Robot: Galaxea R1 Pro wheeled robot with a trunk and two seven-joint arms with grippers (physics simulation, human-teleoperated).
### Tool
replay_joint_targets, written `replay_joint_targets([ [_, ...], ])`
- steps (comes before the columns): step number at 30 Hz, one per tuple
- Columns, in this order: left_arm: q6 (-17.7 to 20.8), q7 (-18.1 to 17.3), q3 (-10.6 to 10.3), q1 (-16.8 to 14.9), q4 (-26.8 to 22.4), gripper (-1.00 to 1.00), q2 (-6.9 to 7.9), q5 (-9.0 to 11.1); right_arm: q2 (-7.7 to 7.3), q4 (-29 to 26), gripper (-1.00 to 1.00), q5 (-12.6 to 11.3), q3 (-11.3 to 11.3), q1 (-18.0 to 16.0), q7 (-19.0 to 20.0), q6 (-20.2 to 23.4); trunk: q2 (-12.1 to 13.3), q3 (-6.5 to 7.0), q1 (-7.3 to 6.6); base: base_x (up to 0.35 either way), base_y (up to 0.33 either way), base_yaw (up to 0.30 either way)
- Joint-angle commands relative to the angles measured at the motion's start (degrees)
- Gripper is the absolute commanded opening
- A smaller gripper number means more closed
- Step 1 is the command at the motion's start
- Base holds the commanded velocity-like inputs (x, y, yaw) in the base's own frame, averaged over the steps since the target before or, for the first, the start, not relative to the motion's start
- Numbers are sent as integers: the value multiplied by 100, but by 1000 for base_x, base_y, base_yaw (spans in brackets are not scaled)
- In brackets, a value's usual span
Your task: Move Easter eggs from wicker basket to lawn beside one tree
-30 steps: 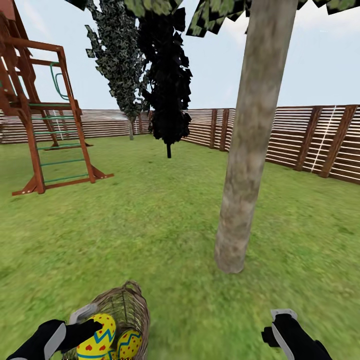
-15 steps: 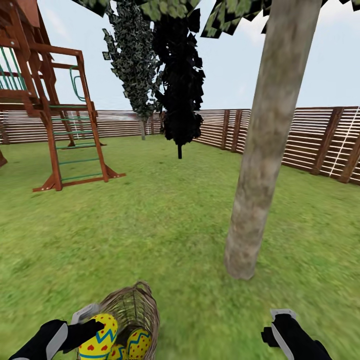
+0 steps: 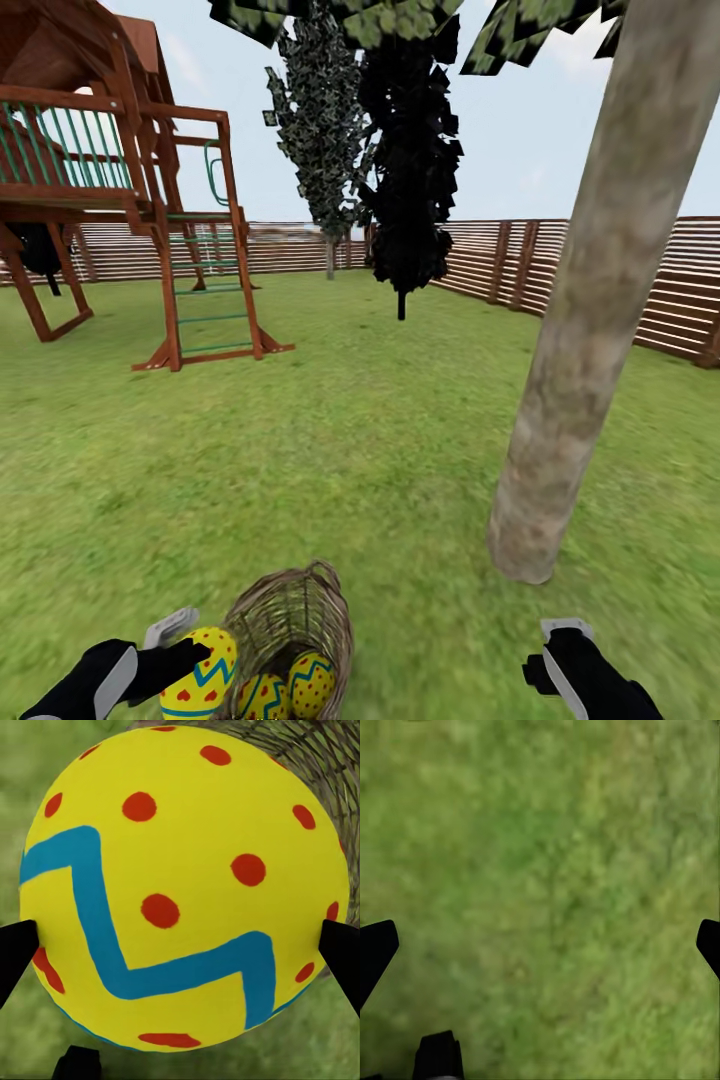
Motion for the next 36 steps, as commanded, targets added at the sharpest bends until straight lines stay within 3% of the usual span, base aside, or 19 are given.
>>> replay_joint_targets([
  [1, 40, -26, 45, -4, -3, -100, -1, 3, -3, -7, 100, -16, 11, 0, -23, 30, 38, 12, -23, 0, 0, 291],
  [7, 42, -26, 49, -4, -3, -100, 5, 11, 6, -3, 100, -16, 11, 0, -29, 31, 279, 120, -155, 0, 0, 291],
  [18, 25, -34, 49, -4, -23, -100, 0, 19, 52, 6, 100, -7, 11, 0, -30, 31, 279, 120, -155, -11, 17, 291],
  [30, 24, -34, 49, -4, -32, -100, 4, 11, 52, 6, 100, -12, 11, 0, -30, 31, 279, 120, -155, -156, 275, 289],
  [36, 24, -34, 53, -4, -29, -100, 6, 17, 50, 6, 100, -14, 11, 0, -25, 31, 279, 120, -155, -13, 324, 60],
])
